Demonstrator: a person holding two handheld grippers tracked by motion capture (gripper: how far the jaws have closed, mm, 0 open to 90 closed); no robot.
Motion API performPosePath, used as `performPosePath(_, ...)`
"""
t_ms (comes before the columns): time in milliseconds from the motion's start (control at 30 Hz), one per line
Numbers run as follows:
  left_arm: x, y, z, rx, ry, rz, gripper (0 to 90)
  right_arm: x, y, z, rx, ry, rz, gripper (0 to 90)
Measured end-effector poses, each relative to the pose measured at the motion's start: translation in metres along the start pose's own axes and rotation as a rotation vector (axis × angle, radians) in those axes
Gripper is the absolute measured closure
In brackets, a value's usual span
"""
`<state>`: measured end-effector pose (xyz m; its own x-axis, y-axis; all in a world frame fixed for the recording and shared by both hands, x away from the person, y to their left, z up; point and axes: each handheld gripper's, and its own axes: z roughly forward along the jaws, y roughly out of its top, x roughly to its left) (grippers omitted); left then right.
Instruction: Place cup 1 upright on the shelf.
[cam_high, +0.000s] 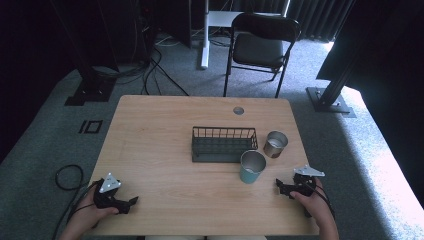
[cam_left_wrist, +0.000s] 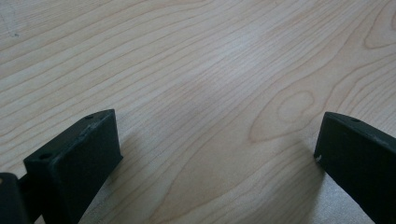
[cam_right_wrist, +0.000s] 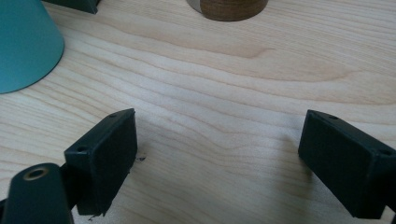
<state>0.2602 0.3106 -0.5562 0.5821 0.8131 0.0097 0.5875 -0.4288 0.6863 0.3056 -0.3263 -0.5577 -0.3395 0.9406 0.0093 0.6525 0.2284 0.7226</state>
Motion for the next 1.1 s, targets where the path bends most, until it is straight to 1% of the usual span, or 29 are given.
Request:
performPosePath(400,-0.001,0.001,0.001,0.001,0.003,-0.004,0.8,0.0,0.0,0.0,0.0,0.0,0.0,11.2)
performPosePath(600,-0.003,0.005,0.005,0.0,-0.017,0.019,0.9,0.0,0.0,0.0,0.0,0.0,0.0,11.2)
performPosePath(733,-0.007,0.01,0.008,0.006,-0.021,0.03,0.8,0.0,0.0,0.0,0.0,0.0,0.0,11.2)
performPosePath(933,-0.012,0.017,0.011,0.024,-0.018,0.064,0.9,0.0,0.0,0.0,0.0,0.0,0.0,11.2)
performPosePath(1100,-0.017,0.024,0.012,0.005,-0.044,0.064,0.9,0.0,0.0,0.0,0.0,0.0,0.0,11.2)
